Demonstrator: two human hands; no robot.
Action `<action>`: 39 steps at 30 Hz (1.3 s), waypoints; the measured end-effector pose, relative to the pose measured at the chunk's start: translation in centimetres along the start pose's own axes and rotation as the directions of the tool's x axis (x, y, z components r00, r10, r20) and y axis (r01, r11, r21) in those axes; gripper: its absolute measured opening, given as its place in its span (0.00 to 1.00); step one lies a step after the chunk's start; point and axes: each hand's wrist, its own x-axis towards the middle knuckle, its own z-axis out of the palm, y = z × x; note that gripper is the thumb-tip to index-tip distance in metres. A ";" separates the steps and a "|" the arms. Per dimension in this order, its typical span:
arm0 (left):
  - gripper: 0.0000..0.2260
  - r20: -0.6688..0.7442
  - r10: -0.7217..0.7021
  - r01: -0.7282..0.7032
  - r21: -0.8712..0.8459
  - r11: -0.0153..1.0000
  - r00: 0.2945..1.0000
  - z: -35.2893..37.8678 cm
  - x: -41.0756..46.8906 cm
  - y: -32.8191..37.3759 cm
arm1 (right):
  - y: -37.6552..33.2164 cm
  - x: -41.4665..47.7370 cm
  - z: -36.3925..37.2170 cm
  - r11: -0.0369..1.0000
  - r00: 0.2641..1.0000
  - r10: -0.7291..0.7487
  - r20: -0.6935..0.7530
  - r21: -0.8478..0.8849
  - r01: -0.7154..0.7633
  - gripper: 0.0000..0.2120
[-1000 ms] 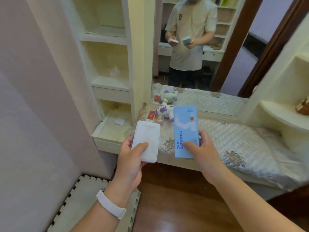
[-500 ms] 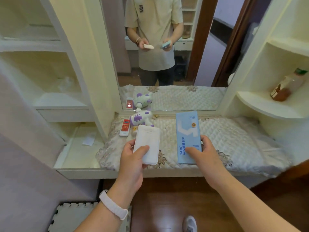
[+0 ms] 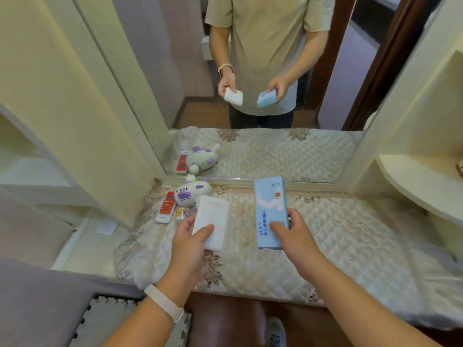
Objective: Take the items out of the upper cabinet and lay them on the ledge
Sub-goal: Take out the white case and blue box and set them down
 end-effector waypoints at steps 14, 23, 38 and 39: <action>0.15 -0.138 -0.148 0.147 -0.014 0.989 0.979 5.7 6.0 -3.7 | 4.3 10.6 -1.6 0.972 0.963 0.216 0.160 -0.124 -0.198 0.15; 0.15 -0.115 -0.265 0.267 0.000 0.964 0.957 7.1 13.4 -7.5 | 6.0 14.9 0.3 0.923 0.936 0.337 0.103 -0.233 -0.306 0.15; 0.16 -0.085 -0.112 0.128 0.216 0.968 0.990 6.7 20.2 -11.5 | 9.4 20.8 4.4 0.896 0.913 0.392 0.112 -0.274 -0.351 0.16; 0.16 -0.077 -0.091 0.107 0.245 0.963 0.993 6.6 20.3 -11.5 | 9.6 21.0 4.6 0.892 0.913 0.392 0.111 -0.289 -0.348 0.16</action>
